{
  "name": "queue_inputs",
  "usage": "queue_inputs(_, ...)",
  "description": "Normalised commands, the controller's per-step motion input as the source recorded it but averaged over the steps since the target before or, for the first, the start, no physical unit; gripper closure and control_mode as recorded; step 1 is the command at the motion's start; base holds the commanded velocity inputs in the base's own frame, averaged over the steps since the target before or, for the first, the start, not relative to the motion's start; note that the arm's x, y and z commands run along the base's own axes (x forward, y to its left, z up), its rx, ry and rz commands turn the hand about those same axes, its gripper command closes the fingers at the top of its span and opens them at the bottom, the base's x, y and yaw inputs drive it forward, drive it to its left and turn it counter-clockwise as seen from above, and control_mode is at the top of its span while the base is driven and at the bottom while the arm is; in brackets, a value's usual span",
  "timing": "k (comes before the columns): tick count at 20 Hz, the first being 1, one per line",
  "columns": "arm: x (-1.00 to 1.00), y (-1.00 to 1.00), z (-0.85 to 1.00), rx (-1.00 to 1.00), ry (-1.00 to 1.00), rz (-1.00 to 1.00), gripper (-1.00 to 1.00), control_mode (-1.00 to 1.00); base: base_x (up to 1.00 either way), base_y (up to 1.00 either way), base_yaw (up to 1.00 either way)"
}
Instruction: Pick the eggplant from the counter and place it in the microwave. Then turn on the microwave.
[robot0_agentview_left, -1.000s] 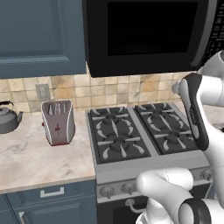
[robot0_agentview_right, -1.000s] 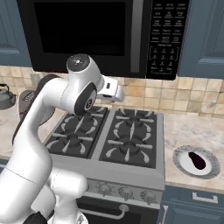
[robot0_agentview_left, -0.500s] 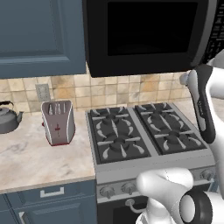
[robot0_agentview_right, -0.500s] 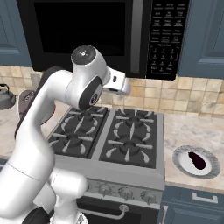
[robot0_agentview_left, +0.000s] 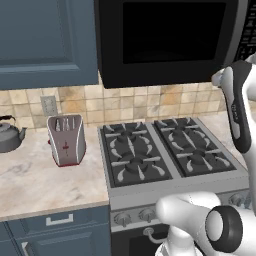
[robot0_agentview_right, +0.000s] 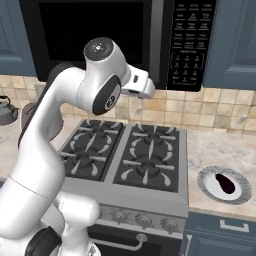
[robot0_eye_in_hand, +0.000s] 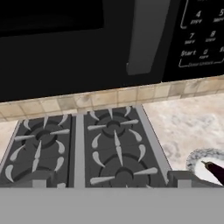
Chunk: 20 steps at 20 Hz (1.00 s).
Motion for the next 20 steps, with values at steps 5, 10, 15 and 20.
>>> queue_inputs(5, 0.00, -0.09, 0.19, 0.00, -0.08, 0.00, -1.00, -1.00, 0.00, 0.00, 0.00)
queue_inputs(10, 0.00, -0.08, 0.14, 0.00, -0.19, 0.00, -1.00, -1.00, 0.00, 0.00, 0.00)
queue_inputs(15, 0.00, -0.07, 0.23, 0.00, -0.15, 0.00, -1.00, -1.00, 0.00, 0.00, 0.00)
queue_inputs(20, 0.00, -0.02, 0.25, 0.00, -0.10, 0.00, -1.00, -1.00, 0.00, 0.00, 0.00)
